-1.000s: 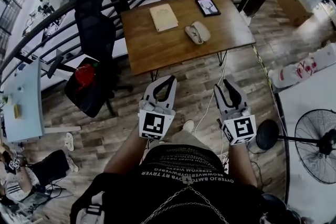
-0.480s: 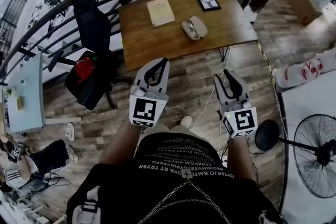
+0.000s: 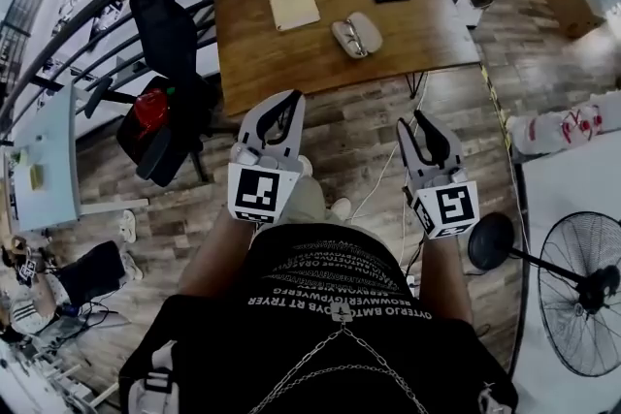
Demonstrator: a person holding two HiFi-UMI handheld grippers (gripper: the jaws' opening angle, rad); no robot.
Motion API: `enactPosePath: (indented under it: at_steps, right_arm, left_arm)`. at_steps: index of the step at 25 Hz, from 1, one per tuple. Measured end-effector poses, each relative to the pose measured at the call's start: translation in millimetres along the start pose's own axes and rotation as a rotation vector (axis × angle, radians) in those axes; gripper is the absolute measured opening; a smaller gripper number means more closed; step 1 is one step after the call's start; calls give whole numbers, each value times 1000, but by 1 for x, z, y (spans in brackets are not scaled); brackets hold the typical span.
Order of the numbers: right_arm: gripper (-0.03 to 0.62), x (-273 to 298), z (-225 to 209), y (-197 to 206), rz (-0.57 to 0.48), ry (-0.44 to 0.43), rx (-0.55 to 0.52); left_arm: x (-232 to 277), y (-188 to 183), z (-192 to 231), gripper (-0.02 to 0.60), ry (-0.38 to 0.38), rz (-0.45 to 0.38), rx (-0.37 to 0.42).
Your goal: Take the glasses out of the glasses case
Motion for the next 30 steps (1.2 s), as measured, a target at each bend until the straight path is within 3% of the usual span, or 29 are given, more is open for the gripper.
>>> enactPosePath:
  at_steps: [16, 30]
  right_arm:
    - [120, 64, -40, -4, 29, 21, -4]
    - [120, 136, -67, -25, 37, 52, 11]
  left_arm:
    - [63, 21, 38, 29, -2, 22, -42]
    - [137, 11, 87, 29, 49, -11, -30]
Point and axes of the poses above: the fingertips, and each gripper's own axes: x forward along the fingers, z to its left, y out of its underside, the point moved 1 cm from there along -x, backward along the fingers, and after that the axes turned 6 degrees about x, right-handed, at the moved point
